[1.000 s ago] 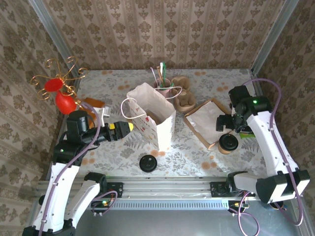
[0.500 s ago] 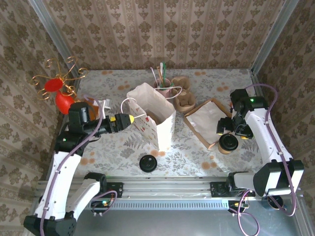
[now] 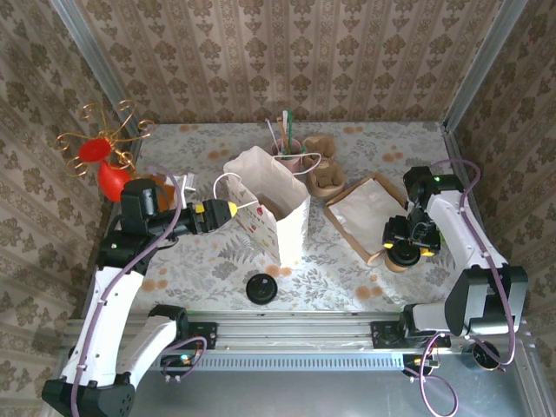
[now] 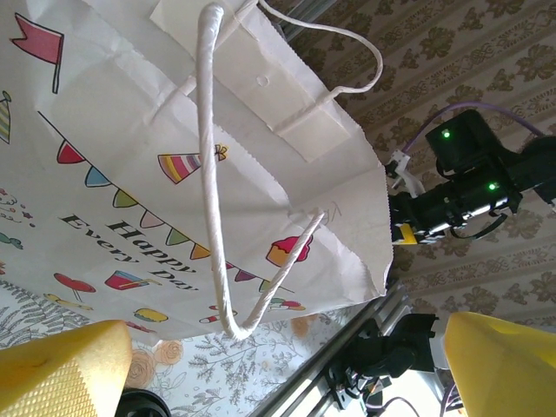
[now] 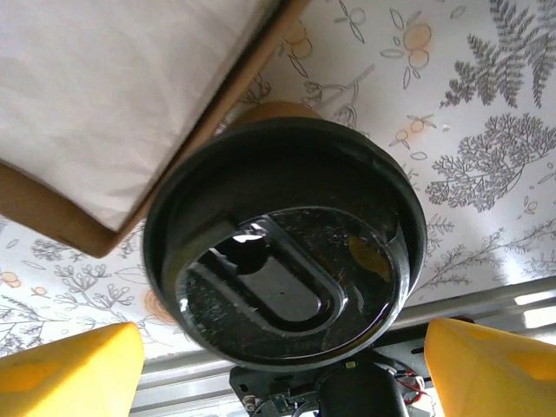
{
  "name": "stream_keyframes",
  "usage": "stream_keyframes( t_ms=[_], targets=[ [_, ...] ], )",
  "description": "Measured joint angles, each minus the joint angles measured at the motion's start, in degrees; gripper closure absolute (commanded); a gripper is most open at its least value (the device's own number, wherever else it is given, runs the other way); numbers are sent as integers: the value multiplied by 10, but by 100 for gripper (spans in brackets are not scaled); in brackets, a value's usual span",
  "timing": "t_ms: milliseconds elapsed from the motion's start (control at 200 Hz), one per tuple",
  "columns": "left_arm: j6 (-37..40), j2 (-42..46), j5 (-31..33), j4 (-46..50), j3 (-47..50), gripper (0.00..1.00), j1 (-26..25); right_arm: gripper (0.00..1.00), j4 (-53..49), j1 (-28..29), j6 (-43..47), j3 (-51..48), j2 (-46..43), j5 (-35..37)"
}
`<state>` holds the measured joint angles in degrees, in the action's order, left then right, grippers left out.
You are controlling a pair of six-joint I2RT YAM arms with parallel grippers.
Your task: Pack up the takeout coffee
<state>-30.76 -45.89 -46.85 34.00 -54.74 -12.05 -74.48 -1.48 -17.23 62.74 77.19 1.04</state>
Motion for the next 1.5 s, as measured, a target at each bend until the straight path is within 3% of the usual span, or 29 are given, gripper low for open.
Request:
stream_keyframes(
  t_ms=[675, 980, 1215, 1500],
  targets=[
    [0, 18, -16, -2, 15, 6, 16, 20, 40, -12, -9, -23, 18, -18],
    [0, 21, -23, -2, 15, 6, 20, 32, 41, -12, -10, -24, 30, -20],
    [0, 29, -25, 0, 19, 6, 22, 34, 41, -11, -10, -29, 19, -21],
    [-4, 40, -25, 2, 20, 6, 24, 35, 19, 26, -13, -31, -16, -38]
  ],
)
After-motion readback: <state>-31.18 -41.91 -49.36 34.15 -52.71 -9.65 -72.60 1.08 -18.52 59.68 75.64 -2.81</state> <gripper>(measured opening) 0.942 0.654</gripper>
